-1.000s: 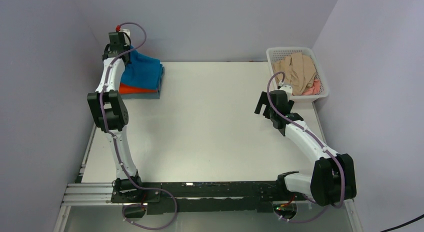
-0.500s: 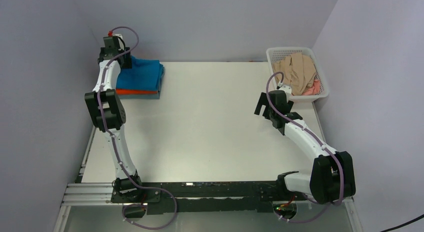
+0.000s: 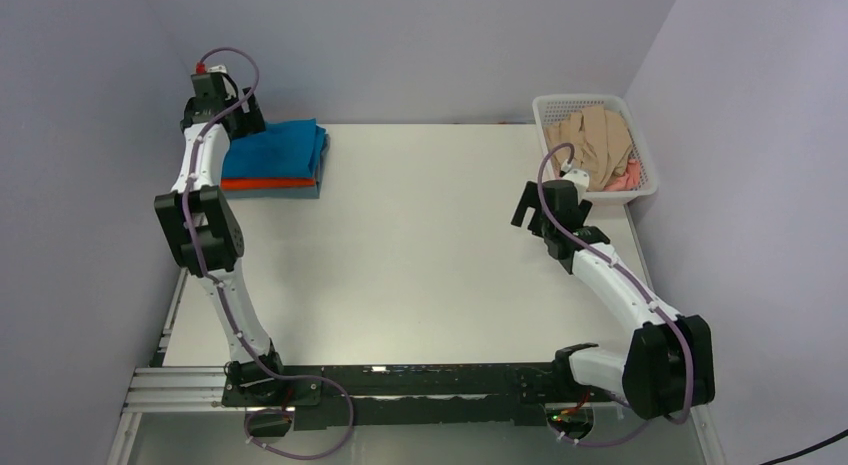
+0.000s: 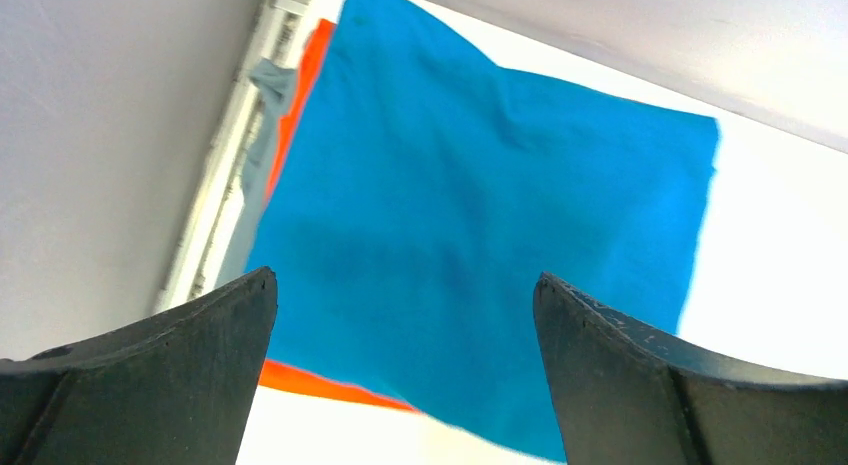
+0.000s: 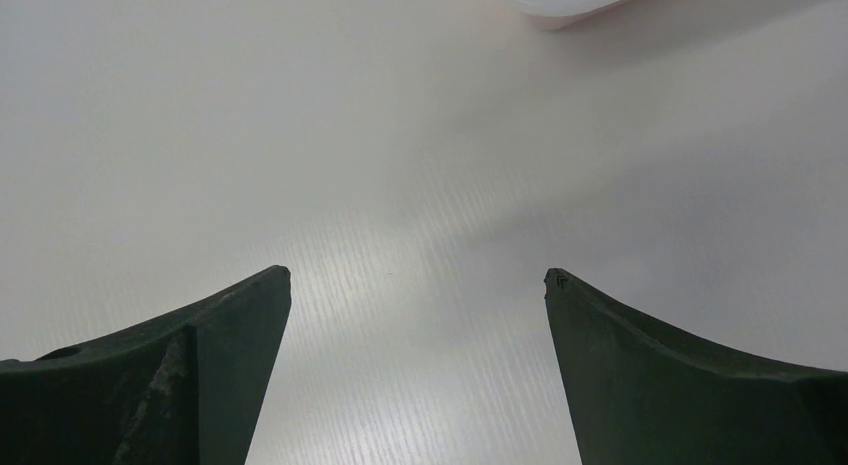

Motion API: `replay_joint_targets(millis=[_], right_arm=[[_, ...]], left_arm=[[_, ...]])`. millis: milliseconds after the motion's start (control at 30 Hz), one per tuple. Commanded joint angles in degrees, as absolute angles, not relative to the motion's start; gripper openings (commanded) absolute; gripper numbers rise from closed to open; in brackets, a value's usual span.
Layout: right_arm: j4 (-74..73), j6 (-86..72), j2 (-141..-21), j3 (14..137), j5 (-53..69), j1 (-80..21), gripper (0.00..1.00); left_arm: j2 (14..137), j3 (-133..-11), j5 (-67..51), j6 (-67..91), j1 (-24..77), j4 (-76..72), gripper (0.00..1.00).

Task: Fold and stack the t-shirts
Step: Put the neatly folded tshirt into the corner of the board with the left arm, then reset both arms

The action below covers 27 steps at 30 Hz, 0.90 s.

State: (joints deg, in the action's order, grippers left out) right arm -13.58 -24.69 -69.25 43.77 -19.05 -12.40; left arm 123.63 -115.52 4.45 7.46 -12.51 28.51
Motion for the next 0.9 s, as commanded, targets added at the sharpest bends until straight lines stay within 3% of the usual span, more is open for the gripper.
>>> replay_joint_targets(millis=[0, 133, 267, 500, 700, 867], right_arm=[[-12.74, -26.35, -65.53, 43.86, -20.41, -12.13, 1.0], [-12.25, -26.72, -61.64, 42.12, -20.23, -12.21, 1.0], [-10.92, -27.56, -56.38, 39.2, -19.1, -12.13, 1.0], [-9.48, -26.18, -49.84, 35.51, -16.42, -12.13, 1.0], [-9.62, -26.59, -45.32, 33.11, -17.76, -12.14, 1.0], [-7.36, -25.65, -41.47, 30.76, -17.24, -12.09, 1.0]], left_arm=[[110.64, -107.91, -5.25, 14.48, -11.93, 24.64, 0.99], [97.22, -93.46, -7.67, 17.83, -9.36, 18.21, 0.99], [79.71, -74.51, -1.0, 20.57, -0.91, 15.43, 0.99], [52.88, -45.45, -2.8, 29.13, 10.34, 3.77, 1.0], [46.83, -34.55, -6.34, 26.03, 16.26, 6.07, 0.99], [45.31, -33.25, -6.11, 25.68, 16.68, 5.07, 0.99]])
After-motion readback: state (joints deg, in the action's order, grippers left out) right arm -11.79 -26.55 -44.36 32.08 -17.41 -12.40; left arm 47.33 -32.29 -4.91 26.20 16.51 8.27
